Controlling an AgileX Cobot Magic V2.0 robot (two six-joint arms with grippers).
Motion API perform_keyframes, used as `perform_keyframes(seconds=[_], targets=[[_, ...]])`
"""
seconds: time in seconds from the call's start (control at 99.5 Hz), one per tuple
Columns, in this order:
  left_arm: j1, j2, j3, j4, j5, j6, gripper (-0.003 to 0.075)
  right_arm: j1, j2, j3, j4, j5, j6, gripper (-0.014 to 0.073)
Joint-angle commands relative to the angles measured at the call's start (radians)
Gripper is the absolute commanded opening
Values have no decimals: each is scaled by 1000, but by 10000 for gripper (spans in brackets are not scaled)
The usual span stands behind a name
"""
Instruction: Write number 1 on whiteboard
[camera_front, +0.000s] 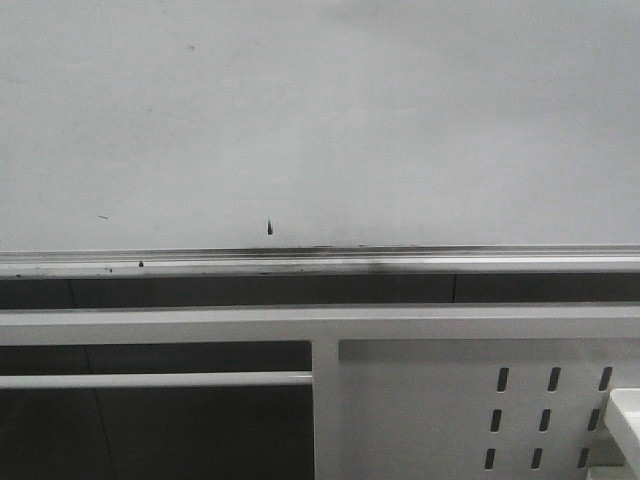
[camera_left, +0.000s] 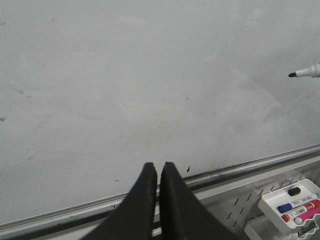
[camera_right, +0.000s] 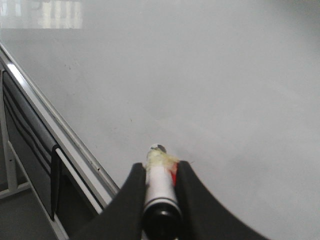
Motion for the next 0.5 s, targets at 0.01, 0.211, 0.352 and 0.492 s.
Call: perform_keyframes(seconds=[0.01, 0.211, 0.352, 0.492], targets=[[2, 7, -22, 85, 22, -39, -20, -14, -2, -5, 1, -140, 3, -69], [2, 7, -22, 92, 90, -45, -20, -90, 55, -1, 11, -179, 3, -69], [2, 7, -22, 92, 103, -45, -20, -105, 90, -1, 11, -223, 3, -69], [2, 7, -22, 92, 103, -47, -20, -115, 121, -1, 11, -237, 3, -69]])
